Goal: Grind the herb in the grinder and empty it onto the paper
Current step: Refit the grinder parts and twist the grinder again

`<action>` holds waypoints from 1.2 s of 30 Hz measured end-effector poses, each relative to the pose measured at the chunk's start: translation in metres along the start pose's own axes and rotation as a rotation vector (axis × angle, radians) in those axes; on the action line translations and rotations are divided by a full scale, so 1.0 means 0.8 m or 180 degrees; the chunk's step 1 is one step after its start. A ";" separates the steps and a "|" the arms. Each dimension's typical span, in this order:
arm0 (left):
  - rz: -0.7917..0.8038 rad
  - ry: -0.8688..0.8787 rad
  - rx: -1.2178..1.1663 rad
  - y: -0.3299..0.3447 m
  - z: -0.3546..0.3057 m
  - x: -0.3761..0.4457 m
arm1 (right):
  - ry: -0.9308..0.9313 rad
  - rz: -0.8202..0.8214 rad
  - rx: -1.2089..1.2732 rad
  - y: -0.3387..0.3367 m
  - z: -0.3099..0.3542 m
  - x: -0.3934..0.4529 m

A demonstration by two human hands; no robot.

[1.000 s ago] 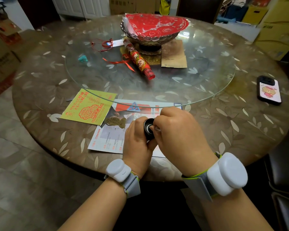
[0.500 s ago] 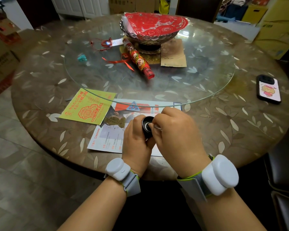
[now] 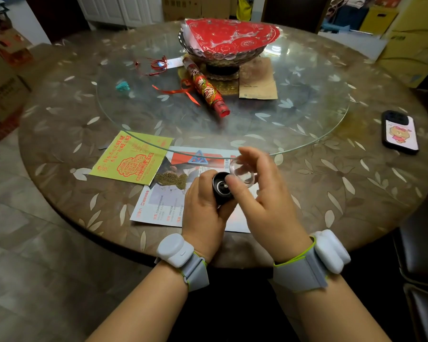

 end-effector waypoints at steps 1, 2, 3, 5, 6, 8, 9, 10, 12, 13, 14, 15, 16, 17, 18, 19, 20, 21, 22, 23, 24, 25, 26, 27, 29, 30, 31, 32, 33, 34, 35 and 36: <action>0.0007 0.0018 0.0027 0.000 0.000 0.000 | -0.0079 0.0058 -0.0134 0.002 0.002 0.000; 0.0013 0.0033 0.0044 0.000 0.000 0.000 | -0.0145 0.0116 -0.0237 0.003 0.004 -0.001; 0.0015 0.0040 0.0054 0.001 0.000 0.000 | -0.0188 0.0170 -0.0317 0.005 0.004 -0.001; 0.0010 0.0016 0.0046 0.001 0.001 -0.001 | -0.0192 0.0254 -0.0400 0.007 0.005 -0.002; 0.0005 0.0003 0.0031 0.001 0.001 -0.001 | -0.0171 0.0276 -0.0406 0.008 0.004 -0.001; 0.0007 0.0011 0.0016 0.002 0.002 -0.001 | -0.0127 0.0298 -0.0380 0.007 0.004 0.000; 0.0007 0.0017 0.0004 0.003 0.003 0.000 | -0.0116 0.0310 -0.0374 0.006 0.004 0.001; 0.0006 0.0015 -0.0014 0.003 0.003 0.000 | -0.0121 0.0327 -0.0378 0.006 0.004 0.001; -0.0017 -0.0003 -0.0027 0.003 0.003 0.000 | -0.0145 0.0365 -0.0398 0.006 0.004 0.001; -0.0029 -0.0013 -0.0027 0.003 0.004 0.000 | -0.0153 0.0369 -0.0400 0.006 0.004 0.001; -0.0036 -0.0033 -0.0047 0.003 0.004 0.000 | -0.0164 0.0364 -0.0401 0.006 0.004 0.000; -0.0049 -0.0077 -0.0114 0.004 0.006 0.000 | -0.0175 0.0358 -0.0403 0.006 0.004 0.000; -0.0062 -0.0155 -0.0241 0.004 0.007 0.000 | -0.0183 0.0357 -0.0403 0.006 0.003 0.001; -0.0080 -0.0215 -0.0343 0.005 0.008 0.000 | -0.0188 0.0364 -0.0403 0.007 0.002 0.001; -0.0084 -0.0241 -0.0384 0.005 0.008 0.000 | -0.0192 0.0372 -0.0409 0.007 0.001 0.001; -0.0082 -0.0230 -0.0358 0.006 0.009 -0.001 | -0.0198 0.0377 -0.0417 0.007 0.001 0.001; -0.0069 -0.0223 -0.0321 0.006 0.009 -0.001 | -0.0206 0.0382 -0.0418 0.007 0.000 0.001; -0.0071 -0.0217 -0.0299 0.007 0.010 -0.001 | -0.0207 0.0384 -0.0417 0.008 -0.001 0.001; -0.0075 -0.0226 -0.0321 0.006 0.010 0.000 | -0.0207 0.0384 -0.0426 0.008 -0.002 0.001; -0.0086 -0.0225 -0.0347 0.005 0.011 0.001 | -0.0216 0.0381 -0.0448 0.009 -0.001 0.001; -0.0098 -0.0202 -0.0336 0.005 0.009 0.002 | -0.0243 0.0385 -0.0480 0.010 -0.001 0.002; -0.0095 -0.0154 -0.0251 0.005 0.008 0.002 | -0.0289 0.0396 -0.0524 0.012 -0.001 0.001; -0.0100 -0.0132 -0.0131 0.005 0.006 0.002 | -0.0351 0.0413 -0.0605 0.014 0.000 0.001; -0.0124 -0.0119 -0.0018 0.006 0.007 0.002 | -0.0406 0.0437 -0.0715 0.016 0.001 0.000; -0.0115 -0.0135 0.0305 0.008 0.011 0.004 | -0.0455 0.0473 -0.0959 0.022 0.004 0.000; -0.0049 -0.0100 0.0537 0.010 0.014 0.005 | -0.0474 0.0466 -0.1104 0.024 0.006 0.000; -0.0003 -0.0035 0.0700 0.013 0.017 0.004 | -0.0493 0.0447 -0.1273 0.026 0.008 0.002; 0.0038 -0.0039 0.0771 0.015 0.019 0.003 | -0.0505 0.0411 -0.1452 0.028 0.009 0.003; 0.0081 -0.0092 0.0654 0.017 0.021 0.001 | -0.0510 0.0353 -0.1638 0.030 0.009 0.004; 0.0137 -0.0216 0.0485 0.015 0.017 0.000 | -0.0507 0.0279 -0.1805 0.032 0.009 0.006; 0.0190 -0.0316 0.0287 0.014 0.018 -0.001 | -0.0506 0.0196 -0.1946 0.033 0.010 0.009; 0.0237 -0.0434 0.0219 0.012 0.015 0.000 | -0.0513 0.0147 -0.2038 0.035 0.008 0.010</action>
Point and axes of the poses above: each hand's wrist, its own x-axis towards the middle knuckle, its own y-axis out of the palm, z = x × y, the point moved 4 cm from there along x, towards the middle knuckle, and after that the axes turned 4 degrees about x, right-handed, at the moved point
